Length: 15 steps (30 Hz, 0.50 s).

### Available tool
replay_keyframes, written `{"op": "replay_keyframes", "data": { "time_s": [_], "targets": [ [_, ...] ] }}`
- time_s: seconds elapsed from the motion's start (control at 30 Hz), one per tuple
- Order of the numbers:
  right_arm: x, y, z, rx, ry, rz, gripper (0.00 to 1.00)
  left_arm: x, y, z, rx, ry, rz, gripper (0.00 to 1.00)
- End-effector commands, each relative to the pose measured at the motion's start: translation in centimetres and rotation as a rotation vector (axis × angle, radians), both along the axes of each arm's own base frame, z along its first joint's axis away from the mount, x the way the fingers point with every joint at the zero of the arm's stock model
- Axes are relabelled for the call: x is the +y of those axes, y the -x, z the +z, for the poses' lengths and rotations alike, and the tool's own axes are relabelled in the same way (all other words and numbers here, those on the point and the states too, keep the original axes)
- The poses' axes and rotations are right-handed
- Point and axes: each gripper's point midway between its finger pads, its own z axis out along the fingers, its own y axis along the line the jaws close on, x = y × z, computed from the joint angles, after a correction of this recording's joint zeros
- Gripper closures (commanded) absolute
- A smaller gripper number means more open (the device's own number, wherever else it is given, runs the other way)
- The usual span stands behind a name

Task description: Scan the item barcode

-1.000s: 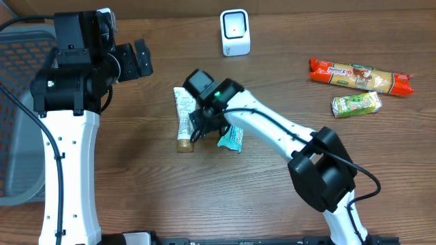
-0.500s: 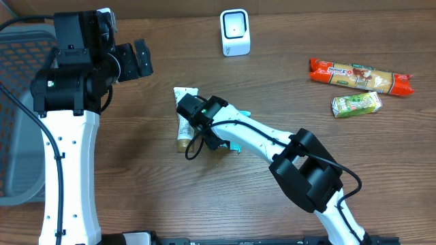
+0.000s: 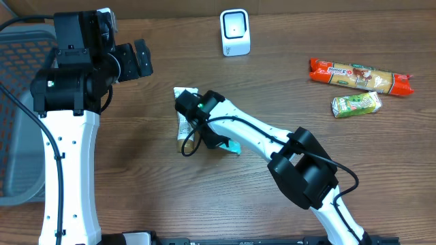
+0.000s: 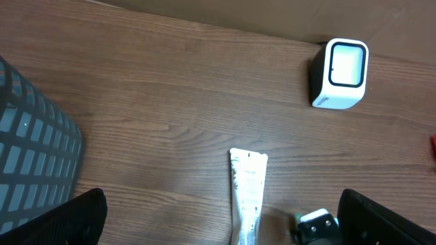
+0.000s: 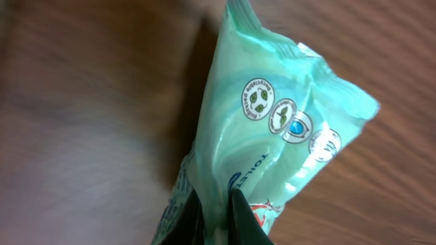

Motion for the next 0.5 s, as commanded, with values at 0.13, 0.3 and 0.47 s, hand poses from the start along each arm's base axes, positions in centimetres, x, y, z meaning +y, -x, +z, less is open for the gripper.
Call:
{"op": "replay_keyframes", "data": {
  "time_s": [0.13, 0.3, 0.47],
  "targets": [
    [6.2, 0.9, 13.0, 0.223, -0.716, 0.125, 0.96, 0.1, -0.2, 0.1, -0.003, -0.006, 0.003, 0.00],
    [7.1, 0.5, 14.0, 0.445, -1.149, 0.155, 0.96, 0.1, -0.2, 0.1, -0.003, -0.006, 0.003, 0.00],
    [3.8, -0.7, 8.0, 0.568, -1.263, -0.115, 0.96, 0.1, -0.2, 0.1, -0.003, -0.006, 0.003, 0.00]
  ]
}}
